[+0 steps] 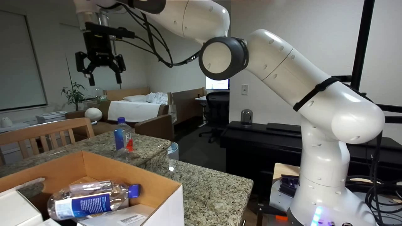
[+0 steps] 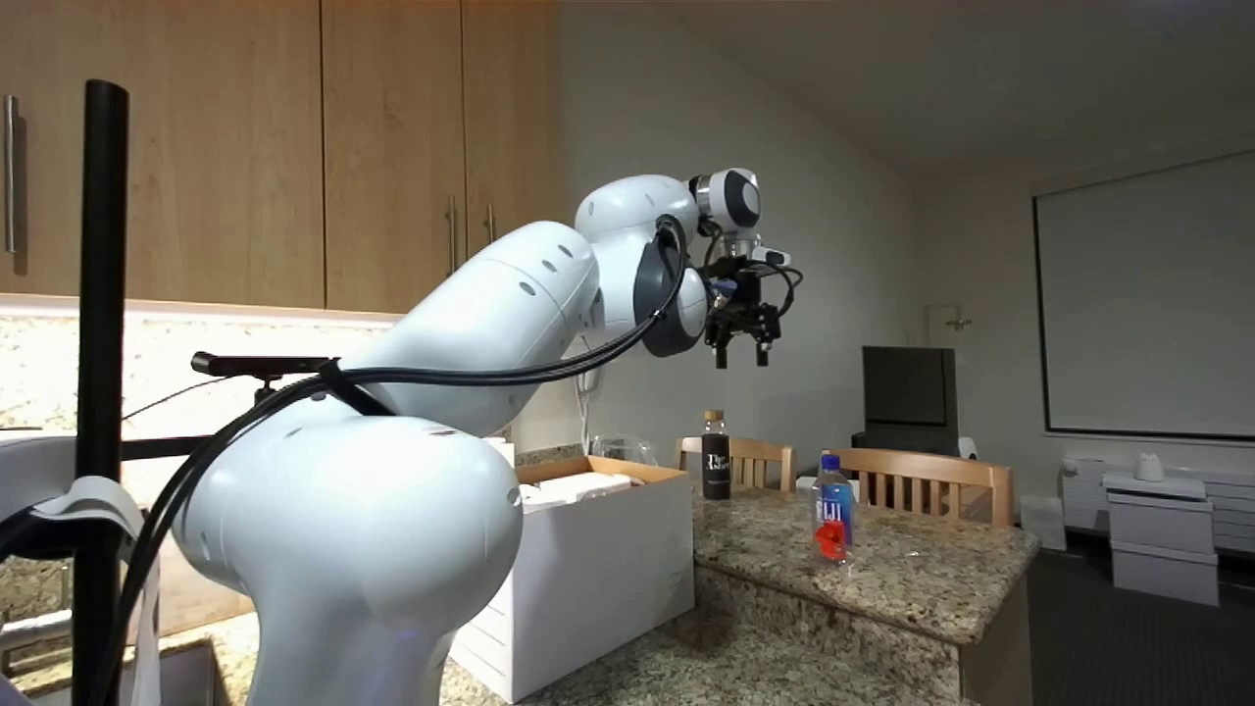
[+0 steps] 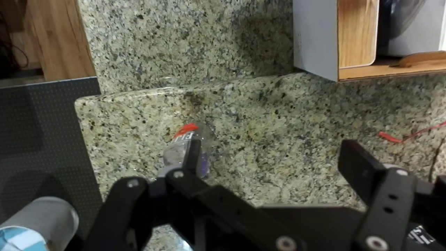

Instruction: Pick up the bottle and put it in the box

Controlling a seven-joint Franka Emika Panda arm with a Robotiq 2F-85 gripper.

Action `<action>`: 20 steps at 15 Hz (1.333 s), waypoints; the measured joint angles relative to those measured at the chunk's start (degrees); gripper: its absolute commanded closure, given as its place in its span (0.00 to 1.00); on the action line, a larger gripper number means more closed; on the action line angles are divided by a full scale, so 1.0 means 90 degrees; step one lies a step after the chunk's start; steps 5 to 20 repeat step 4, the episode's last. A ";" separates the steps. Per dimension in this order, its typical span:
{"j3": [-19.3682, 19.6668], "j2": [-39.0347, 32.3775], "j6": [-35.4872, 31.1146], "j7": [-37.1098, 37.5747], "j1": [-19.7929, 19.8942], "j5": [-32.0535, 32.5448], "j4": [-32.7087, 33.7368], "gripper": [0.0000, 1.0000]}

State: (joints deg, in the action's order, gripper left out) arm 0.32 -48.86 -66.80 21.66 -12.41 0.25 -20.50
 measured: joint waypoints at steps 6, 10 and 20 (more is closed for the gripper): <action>0.0002 0.0003 0.0035 0.0219 0.0174 -0.0001 -0.0001 0.00; 0.0002 0.0003 0.0035 0.0219 0.0174 -0.0001 -0.0001 0.00; 0.0002 0.0003 0.0035 0.0219 0.0174 -0.0001 -0.0001 0.00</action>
